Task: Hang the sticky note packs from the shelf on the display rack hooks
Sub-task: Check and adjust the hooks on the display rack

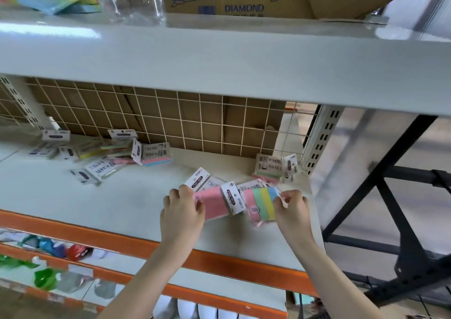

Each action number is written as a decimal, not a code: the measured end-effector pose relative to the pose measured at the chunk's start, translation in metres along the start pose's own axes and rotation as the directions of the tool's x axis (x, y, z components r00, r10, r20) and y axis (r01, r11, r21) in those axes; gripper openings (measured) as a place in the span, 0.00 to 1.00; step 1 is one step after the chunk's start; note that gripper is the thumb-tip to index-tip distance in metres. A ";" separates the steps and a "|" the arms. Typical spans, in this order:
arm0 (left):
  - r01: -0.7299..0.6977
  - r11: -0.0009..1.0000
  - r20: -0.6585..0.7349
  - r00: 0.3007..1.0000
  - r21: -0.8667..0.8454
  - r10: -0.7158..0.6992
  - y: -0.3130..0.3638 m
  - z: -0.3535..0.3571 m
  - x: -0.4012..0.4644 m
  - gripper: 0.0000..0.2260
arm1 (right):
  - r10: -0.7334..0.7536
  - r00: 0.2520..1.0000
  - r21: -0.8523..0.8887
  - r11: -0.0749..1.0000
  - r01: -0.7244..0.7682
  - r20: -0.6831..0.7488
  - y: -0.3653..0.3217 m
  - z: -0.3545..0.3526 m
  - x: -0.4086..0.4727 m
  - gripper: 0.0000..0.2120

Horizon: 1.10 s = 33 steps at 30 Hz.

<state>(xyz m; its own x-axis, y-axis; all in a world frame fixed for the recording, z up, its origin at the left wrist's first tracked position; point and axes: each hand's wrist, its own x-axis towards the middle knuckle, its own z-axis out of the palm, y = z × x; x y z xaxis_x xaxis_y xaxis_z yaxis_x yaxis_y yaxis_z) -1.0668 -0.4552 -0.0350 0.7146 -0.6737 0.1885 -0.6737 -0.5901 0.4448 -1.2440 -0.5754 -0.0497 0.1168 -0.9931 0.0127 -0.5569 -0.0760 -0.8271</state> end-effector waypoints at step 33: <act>-0.083 0.758 0.134 0.966 -0.647 0.220 0.092 -0.033 -0.016 0.20 | -0.255 0.962 0.342 0.916 0.209 0.094 -0.051 -0.085 -0.028 0.16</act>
<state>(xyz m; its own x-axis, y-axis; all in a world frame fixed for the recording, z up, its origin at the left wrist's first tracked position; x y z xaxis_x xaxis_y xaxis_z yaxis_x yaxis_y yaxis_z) -1.1342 -0.4844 0.0315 0.5169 -0.8404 0.1630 -0.4478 -0.1032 0.8881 -1.2890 -0.5514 0.0398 0.3316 -0.9280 0.1701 -0.2048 -0.2468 -0.9472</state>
